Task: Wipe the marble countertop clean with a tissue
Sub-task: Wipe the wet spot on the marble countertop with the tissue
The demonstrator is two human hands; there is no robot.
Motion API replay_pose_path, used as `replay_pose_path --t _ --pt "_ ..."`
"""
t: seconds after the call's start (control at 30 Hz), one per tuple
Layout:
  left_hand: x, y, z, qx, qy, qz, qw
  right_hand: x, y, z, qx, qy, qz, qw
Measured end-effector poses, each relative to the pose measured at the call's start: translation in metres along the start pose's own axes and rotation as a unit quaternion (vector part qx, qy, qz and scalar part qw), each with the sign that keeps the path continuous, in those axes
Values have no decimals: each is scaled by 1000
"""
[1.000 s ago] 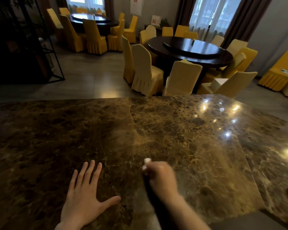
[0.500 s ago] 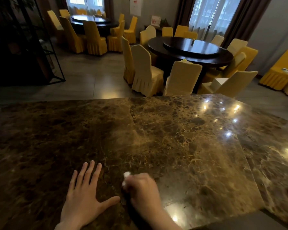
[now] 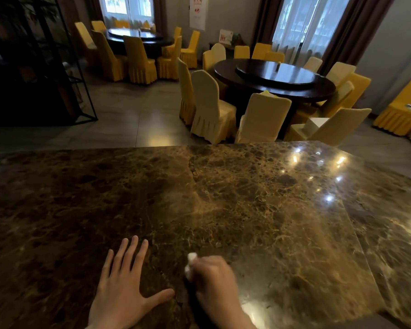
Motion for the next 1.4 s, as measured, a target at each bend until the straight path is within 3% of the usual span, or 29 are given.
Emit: replay_pose_path --t 0.07,0.17,0.27,0.33,0.5,0.6,0.67,0.73,0.8,0.87,0.97,1.03,1.1,1.2,1.27,1.33,1.4 --pt "0 1 0 -8 6 -1 1000 12 52 -44 -14 63 90 994" --pt "-1 2 -1 -3 13 3 1000 21 142 -111 -44 139 280 949" --pt "-2 3 -1 -7 23 1 1000 24 152 -122 -64 174 354 917" --pt "-1 3 0 -11 31 2 999 32 117 -91 -61 151 318 934" --pt "-1 -2 6 -16 32 7 999 15 -5 12 -19 9 78 997" --pt "-1 -3 6 -19 48 9 999 7 -5 5 1 -15 -25 1000" --pt "-1 -3 5 -24 61 10 998 19 37 -30 0 58 48 997" --pt "-1 -2 6 -27 65 11 997 29 84 -66 -18 124 173 977" --pt "-1 -3 5 -28 68 10 997 36 90 -71 -40 154 244 956" --pt "-1 -3 6 -27 62 10 998 43 56 -41 -36 125 218 967" --pt "-1 -5 6 -27 58 14 998 36 -8 11 -11 13 78 997" --pt "0 -5 6 -33 64 11 997 28 -10 9 -8 -19 0 1000" --pt "-1 -4 4 -36 68 12 997 33 30 -23 -31 14 34 999" --pt "0 -4 4 -32 65 9 997 33 125 -93 -67 132 225 963" --pt "-1 -4 4 -32 65 10 997 24 152 -119 -80 180 289 937" --pt "0 -2 6 -29 61 8 998 20 137 -105 -73 188 298 933" --pt "-1 -3 5 -28 66 10 997 16 94 -64 -35 160 245 956"
Point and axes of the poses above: each hand's wrist, its own x-axis towards the middle knuckle, its own z-axis out of the palm, y = z × x, the point moved 8 cm from there along x, towards the middle knuckle, and after that the axes turned 9 degrees about z, right-handed, at the moved point
